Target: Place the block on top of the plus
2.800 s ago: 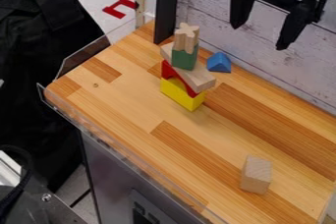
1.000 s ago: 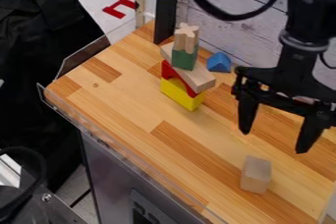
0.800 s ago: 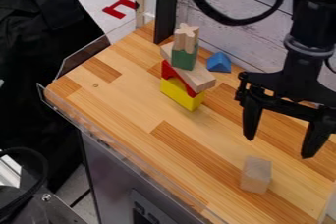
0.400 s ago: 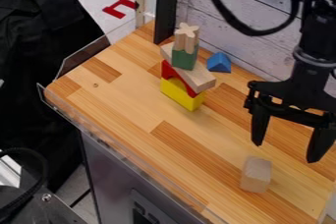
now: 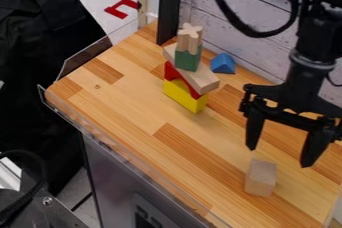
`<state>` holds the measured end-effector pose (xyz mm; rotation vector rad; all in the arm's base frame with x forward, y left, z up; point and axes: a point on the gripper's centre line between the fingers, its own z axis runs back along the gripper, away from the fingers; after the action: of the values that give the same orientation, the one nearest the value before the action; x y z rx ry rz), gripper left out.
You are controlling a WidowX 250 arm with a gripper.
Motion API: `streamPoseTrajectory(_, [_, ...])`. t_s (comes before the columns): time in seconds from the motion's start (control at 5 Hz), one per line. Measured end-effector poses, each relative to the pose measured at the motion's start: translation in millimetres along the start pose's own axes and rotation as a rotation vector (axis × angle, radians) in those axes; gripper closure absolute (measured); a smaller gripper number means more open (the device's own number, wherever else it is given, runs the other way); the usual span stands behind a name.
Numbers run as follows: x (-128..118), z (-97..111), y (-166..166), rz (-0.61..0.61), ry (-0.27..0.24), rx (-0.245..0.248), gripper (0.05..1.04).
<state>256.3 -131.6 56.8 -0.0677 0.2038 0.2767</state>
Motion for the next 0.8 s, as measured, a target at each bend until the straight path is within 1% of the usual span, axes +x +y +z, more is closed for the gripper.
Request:
streamPoseTrajectory(0.2, [-2.9,-4.5,6.7,0.018,0.020,0.011,0.083])
streamPoseTrajectory(0.4, [-2.3,-8.1,7.0,0.030,0.024,-0.015,0.083])
streamPoseTrajectory(0.6, [0.5,-15.0,2.7,-0.014,0.048,-0.035,0.083])
streamPoseTrajectory(0.8, [6.4,-20.3,-1.7,-0.043,0.076,-0.028,0.083])
